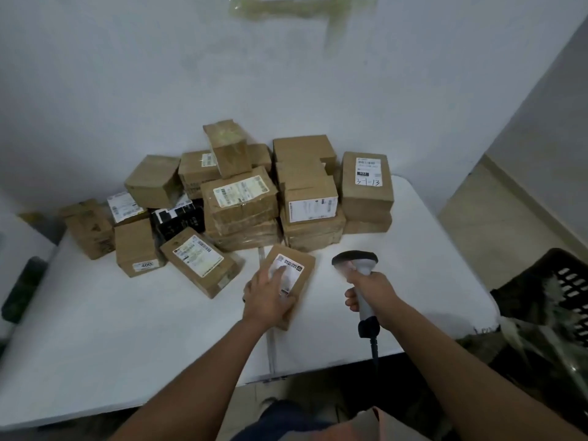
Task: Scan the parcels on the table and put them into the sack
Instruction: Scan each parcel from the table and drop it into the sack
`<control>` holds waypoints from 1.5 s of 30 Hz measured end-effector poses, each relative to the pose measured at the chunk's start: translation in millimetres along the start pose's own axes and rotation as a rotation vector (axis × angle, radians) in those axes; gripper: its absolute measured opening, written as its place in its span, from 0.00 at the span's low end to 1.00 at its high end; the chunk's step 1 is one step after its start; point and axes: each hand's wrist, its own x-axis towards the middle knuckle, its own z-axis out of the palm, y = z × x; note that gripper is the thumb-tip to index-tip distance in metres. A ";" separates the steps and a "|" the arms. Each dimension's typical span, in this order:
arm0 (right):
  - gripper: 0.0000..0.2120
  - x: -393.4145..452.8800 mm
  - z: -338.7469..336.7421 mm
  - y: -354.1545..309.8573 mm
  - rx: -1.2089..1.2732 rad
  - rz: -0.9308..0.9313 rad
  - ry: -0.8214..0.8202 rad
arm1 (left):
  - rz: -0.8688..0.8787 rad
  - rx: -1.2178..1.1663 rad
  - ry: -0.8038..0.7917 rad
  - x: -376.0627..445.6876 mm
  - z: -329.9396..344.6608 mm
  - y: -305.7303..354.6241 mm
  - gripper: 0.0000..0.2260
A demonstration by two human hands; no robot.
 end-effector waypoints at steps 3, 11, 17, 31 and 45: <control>0.13 2.5 5.3 -4.7 0.000 0.016 -0.014 | -0.325 -0.227 -0.132 5.2 -6.1 -29.8 0.46; 0.17 -0.2 21.1 -25.6 -0.039 0.046 -0.072 | -0.544 -0.967 -0.202 11.7 31.9 -45.0 0.45; 0.17 -4.8 20.6 -24.7 -0.090 0.034 -0.083 | -0.460 -1.269 -0.337 8.0 35.5 -10.5 0.15; 0.14 -37.8 20.1 -23.9 -0.177 0.029 -0.156 | -0.454 -1.070 -0.266 -3.3 50.7 2.6 0.25; 0.15 -56.2 20.2 -33.5 -0.268 -0.004 -0.146 | -0.451 -0.899 -0.273 -1.5 41.3 9.3 0.24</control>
